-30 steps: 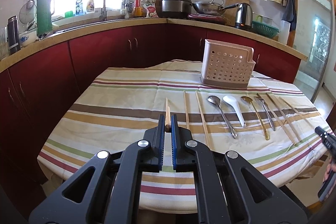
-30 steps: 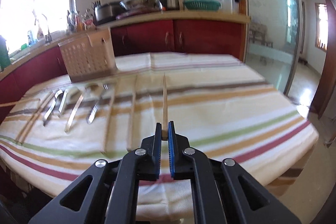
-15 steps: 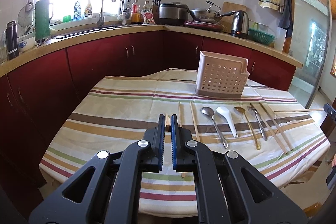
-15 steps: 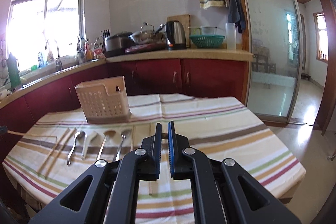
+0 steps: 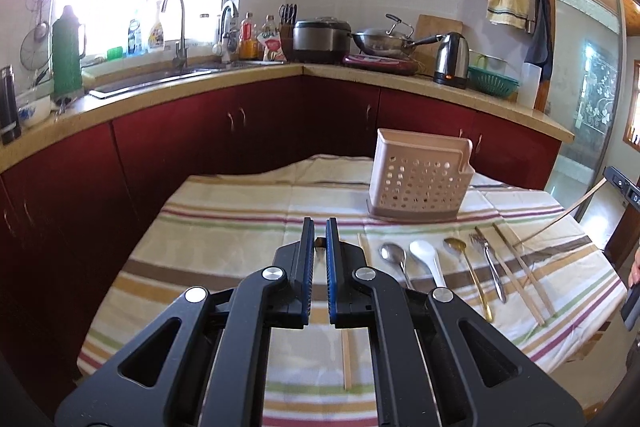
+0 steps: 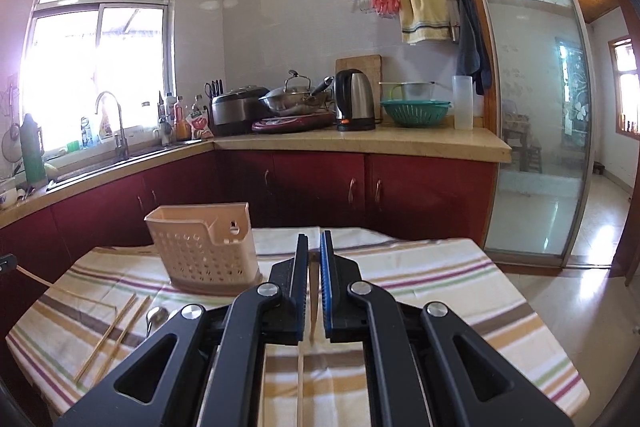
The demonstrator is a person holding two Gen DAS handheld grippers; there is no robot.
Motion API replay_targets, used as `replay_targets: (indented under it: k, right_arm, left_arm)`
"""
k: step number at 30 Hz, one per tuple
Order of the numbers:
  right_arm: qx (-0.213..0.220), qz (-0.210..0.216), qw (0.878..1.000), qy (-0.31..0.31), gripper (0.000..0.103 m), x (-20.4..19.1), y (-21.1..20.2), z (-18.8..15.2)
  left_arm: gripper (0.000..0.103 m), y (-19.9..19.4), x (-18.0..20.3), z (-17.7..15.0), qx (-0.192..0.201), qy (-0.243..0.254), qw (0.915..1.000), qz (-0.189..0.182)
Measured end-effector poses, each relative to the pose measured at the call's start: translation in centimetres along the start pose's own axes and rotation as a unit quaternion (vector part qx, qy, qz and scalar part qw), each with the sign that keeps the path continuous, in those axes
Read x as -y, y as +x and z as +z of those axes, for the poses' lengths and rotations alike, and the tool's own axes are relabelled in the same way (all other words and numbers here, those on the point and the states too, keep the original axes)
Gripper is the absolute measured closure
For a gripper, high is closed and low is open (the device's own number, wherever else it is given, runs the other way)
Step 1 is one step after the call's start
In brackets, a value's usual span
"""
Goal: Organize utensils
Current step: 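Lift and carry the chopstick in the left gripper toward the beige basket while the right gripper carries its chopstick, then lower the left gripper's chopstick into the basket and open while the right gripper does the same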
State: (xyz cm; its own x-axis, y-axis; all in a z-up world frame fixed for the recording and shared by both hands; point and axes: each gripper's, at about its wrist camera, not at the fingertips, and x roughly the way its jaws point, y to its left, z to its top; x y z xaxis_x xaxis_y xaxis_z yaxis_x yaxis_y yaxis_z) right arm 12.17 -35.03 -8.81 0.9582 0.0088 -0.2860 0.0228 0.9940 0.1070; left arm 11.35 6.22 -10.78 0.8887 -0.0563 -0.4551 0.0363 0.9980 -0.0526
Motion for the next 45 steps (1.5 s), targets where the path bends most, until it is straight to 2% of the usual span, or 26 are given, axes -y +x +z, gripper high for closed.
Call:
replay_targets:
  k: [14, 19, 29, 35, 41, 45]
  right_arm:
    - [-0.003, 0.017, 1.000, 0.004, 0.096, 0.0, 3.0, 3.4]
    - [0.001, 0.044, 0.999, 0.013, 0.096, -0.2, 3.0, 5.1]
    - [0.020, 0.115, 0.993, 0.013, 0.096, -2.0, 4.1, 11.5]
    - [0.032, 0.134, 0.990, 0.005, 0.096, -3.7, 6.3, 15.1]
    - [0.020, 0.152, 0.988, 0.011, 0.096, -4.8, 9.7, 17.1]
    - [0.005, 0.152, 0.988, 0.006, 0.096, -5.5, 12.1, 17.2]
  left_arm:
    - [0.097, 3.1, 0.2, 4.9, 0.014, 0.005, 0.9998, -0.015]
    - [0.097, 3.5, -0.3, 7.0, 0.015, -0.007, 0.9990, -0.043]
    - [0.097, 3.0, 2.5, 14.5, 0.047, 0.045, 0.9941, -0.086]
    - [0.097, 3.9, 4.5, 19.3, 0.073, 0.070, 0.9901, -0.098]
    - [0.097, 6.2, 6.4, 23.3, 0.075, 0.070, 0.9862, -0.130]
    - [0.097, 8.8, 7.6, 24.3, 0.064, 0.073, 0.9856, -0.138]
